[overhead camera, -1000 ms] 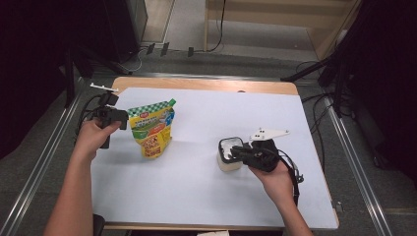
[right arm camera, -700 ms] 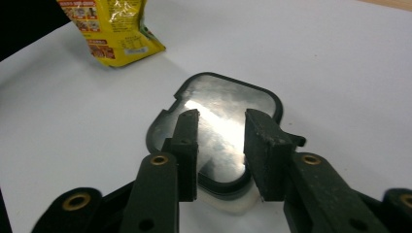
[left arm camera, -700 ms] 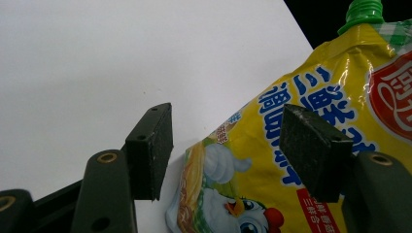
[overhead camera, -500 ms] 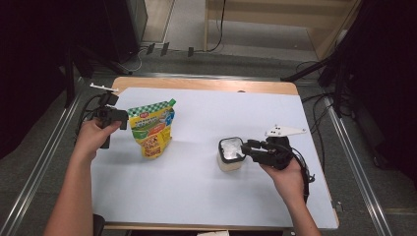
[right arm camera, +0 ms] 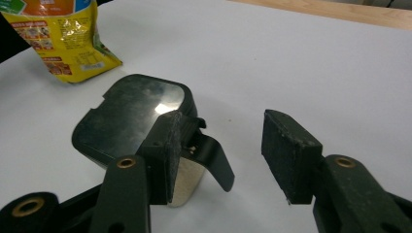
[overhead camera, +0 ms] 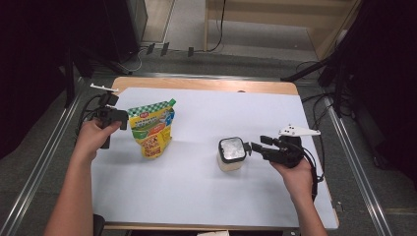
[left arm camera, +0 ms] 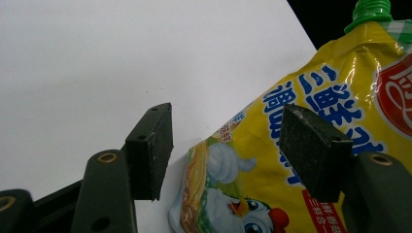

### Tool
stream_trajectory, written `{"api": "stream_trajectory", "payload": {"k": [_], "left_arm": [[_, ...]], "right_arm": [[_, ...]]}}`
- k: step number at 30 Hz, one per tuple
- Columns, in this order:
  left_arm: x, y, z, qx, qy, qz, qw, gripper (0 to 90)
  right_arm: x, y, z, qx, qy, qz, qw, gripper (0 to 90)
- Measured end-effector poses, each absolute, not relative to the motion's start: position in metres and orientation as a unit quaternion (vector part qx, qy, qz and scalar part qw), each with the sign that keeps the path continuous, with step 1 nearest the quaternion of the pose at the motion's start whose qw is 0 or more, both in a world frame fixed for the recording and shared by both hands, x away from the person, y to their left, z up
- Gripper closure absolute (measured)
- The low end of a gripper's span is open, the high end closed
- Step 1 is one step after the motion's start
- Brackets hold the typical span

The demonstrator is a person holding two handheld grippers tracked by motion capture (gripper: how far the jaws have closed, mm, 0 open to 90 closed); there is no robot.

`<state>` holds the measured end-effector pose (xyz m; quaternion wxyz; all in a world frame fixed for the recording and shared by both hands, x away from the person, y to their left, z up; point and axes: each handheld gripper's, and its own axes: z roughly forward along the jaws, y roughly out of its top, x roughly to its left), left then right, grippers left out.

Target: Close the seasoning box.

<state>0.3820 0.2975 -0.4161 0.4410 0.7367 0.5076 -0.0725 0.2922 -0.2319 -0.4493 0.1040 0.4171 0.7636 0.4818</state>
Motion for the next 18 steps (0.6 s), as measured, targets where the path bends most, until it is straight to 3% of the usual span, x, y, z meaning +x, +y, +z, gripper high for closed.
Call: {"api": "stream_trajectory", "payload": {"k": [6, 18], "left_arm": [[0.382, 0.297, -0.416, 0.738, 0.506, -0.071, 0.441, 37.9], [0.383, 0.296, -0.417, 0.738, 0.508, -0.073, 0.439, 37.8]], "right_arm": [[0.294, -0.242, -0.458, 0.418, 0.763, 0.478, 0.120, 47.7], [0.304, -0.251, -0.474, 0.449, 0.758, 0.462, 0.105, 45.5]]}}
